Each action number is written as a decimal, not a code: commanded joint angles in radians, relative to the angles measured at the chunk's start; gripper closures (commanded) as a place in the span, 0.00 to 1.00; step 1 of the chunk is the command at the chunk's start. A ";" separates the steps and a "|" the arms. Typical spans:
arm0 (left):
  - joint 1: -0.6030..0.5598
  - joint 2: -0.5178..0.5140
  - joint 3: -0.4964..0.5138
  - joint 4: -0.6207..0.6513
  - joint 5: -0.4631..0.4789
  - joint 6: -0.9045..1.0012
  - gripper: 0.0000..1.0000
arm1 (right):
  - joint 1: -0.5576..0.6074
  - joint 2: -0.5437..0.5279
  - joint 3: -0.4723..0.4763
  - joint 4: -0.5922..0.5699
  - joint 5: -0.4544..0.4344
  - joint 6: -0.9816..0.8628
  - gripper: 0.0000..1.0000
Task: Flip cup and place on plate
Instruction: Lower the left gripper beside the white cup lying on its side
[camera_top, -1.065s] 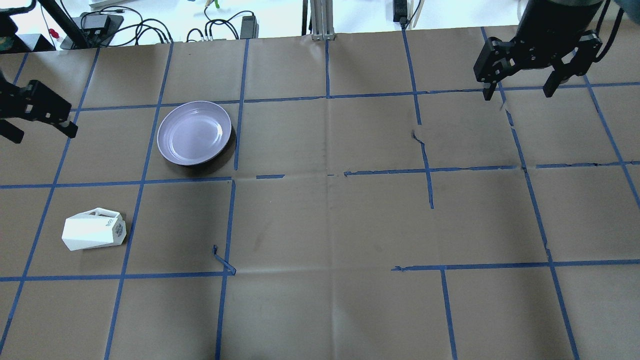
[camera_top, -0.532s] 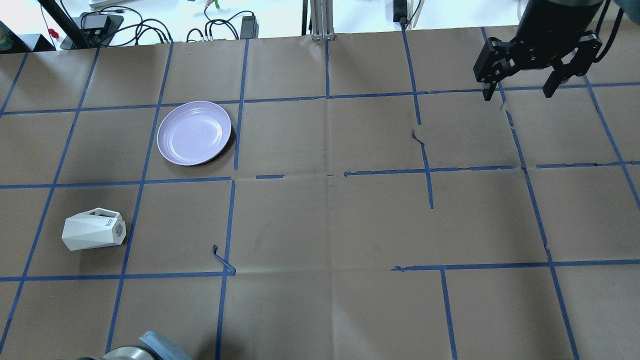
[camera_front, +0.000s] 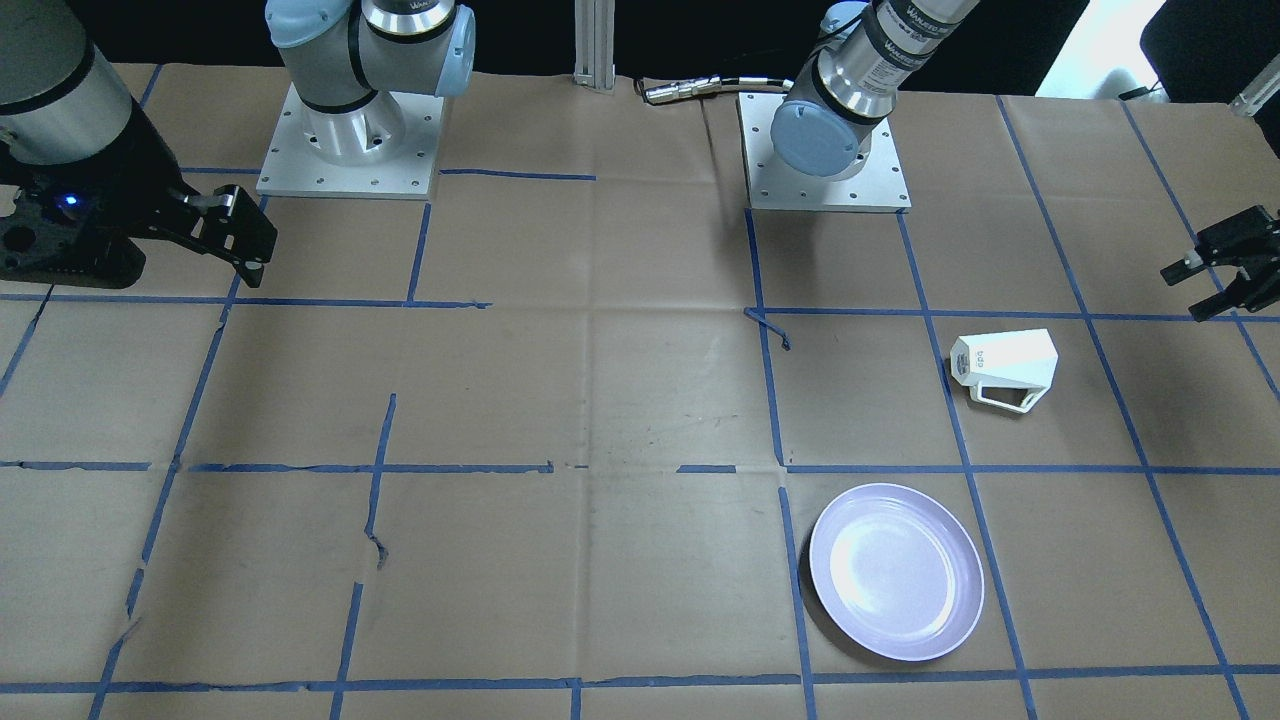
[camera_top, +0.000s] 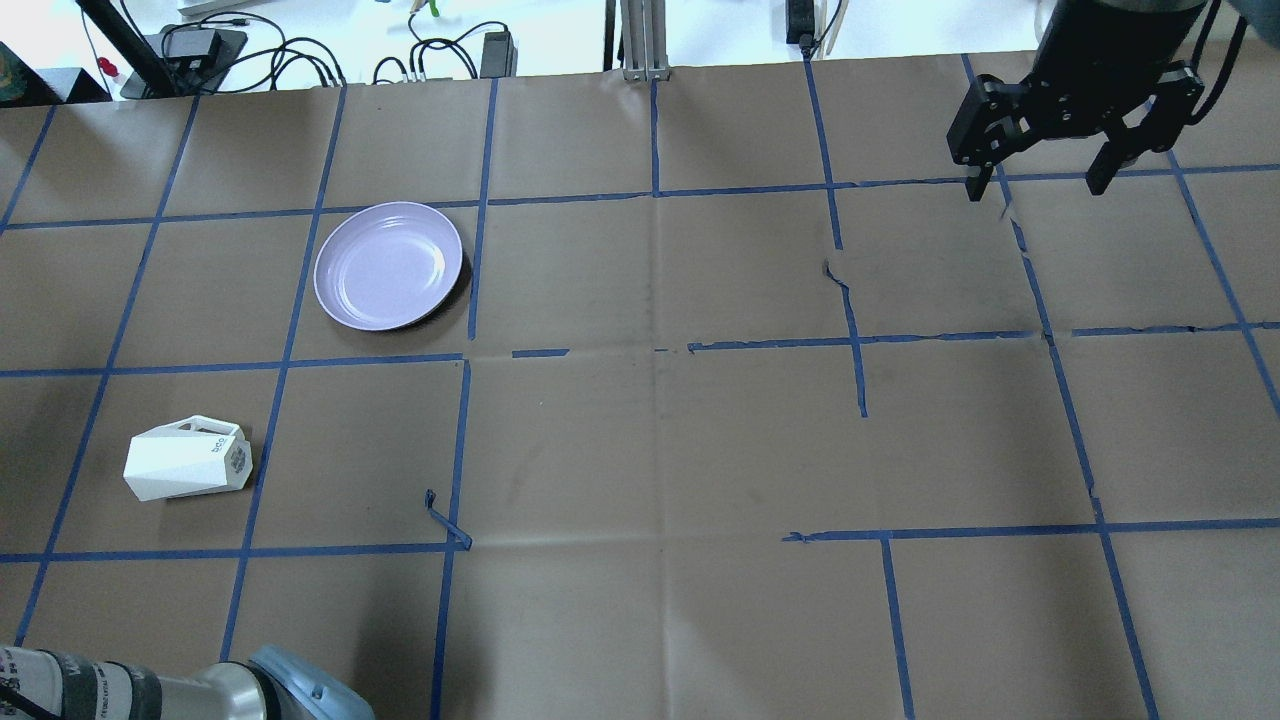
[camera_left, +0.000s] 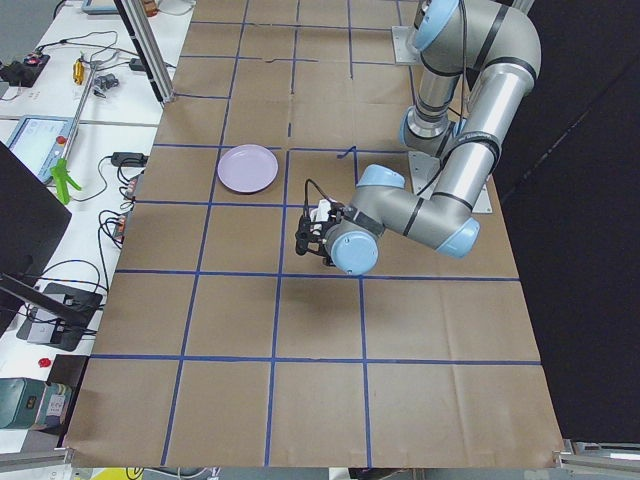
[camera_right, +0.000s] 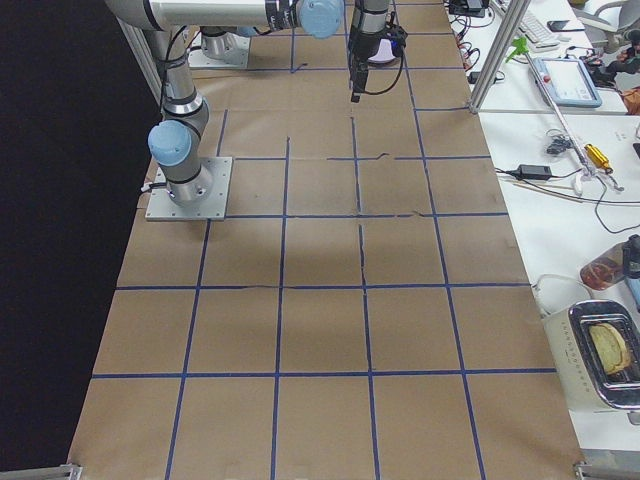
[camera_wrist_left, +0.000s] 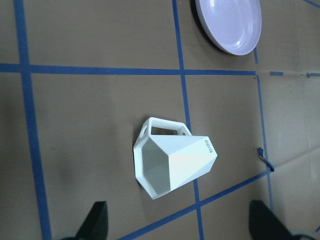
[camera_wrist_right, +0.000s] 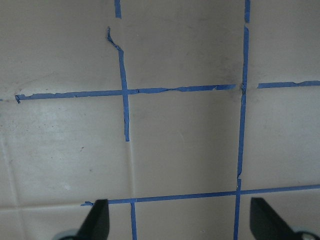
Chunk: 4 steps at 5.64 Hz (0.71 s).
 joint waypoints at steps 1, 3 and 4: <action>0.003 -0.149 -0.003 -0.098 -0.055 0.110 0.01 | 0.000 0.000 0.000 0.000 0.000 0.000 0.00; 0.003 -0.255 -0.004 -0.152 -0.058 0.167 0.02 | 0.000 0.000 0.000 -0.001 0.000 0.000 0.00; 0.002 -0.290 -0.009 -0.173 -0.079 0.179 0.02 | 0.000 0.000 0.000 0.000 0.000 0.000 0.00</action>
